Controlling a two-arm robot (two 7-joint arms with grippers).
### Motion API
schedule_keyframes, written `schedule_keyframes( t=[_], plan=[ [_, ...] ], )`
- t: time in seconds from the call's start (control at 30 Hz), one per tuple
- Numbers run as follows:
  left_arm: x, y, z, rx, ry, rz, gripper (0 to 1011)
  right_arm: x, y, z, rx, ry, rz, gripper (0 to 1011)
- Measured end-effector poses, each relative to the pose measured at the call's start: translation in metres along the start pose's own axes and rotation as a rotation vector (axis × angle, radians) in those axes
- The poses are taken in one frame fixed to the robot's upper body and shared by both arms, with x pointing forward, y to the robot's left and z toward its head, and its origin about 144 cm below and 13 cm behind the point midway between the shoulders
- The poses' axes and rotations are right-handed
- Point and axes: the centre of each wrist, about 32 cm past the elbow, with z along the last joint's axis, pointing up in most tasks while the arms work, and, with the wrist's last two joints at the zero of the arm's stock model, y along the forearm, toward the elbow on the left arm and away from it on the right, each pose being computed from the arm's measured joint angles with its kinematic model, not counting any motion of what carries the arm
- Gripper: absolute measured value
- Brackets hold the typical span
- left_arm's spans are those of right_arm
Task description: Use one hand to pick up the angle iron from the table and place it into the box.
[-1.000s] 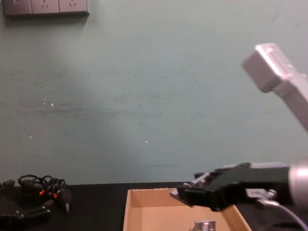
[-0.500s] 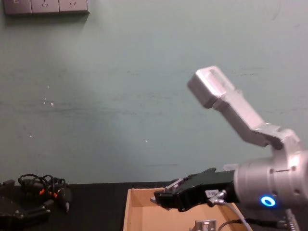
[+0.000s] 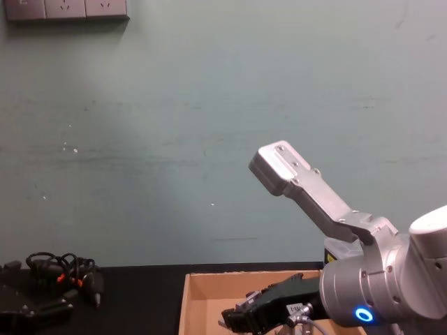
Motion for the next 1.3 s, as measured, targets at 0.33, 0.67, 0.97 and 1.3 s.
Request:
schedule_keyframes(
  t=[0.33, 0.67, 0.97, 1.3],
  plan=[
    [0.000, 0.000, 0.000, 0.000, 0.000, 0.000, 1000, 0.002, 0.006, -0.004, -0.022, 0.003, 0.004, 451],
    [0.000, 0.000, 0.000, 0.000, 0.000, 0.000, 1000, 0.004, 0.006, -0.005, -0.017, 0.005, 0.000, 659],
    [0.000, 0.000, 0.000, 0.000, 0.000, 0.000, 1000, 0.007, -0.003, -0.003, 0.028, 0.018, -0.014, 898],
    [0.000, 0.000, 0.000, 0.000, 0.000, 0.000, 1000, 0.019, -0.038, -0.003, 0.087, -0.003, 0.007, 1002]
  ],
)
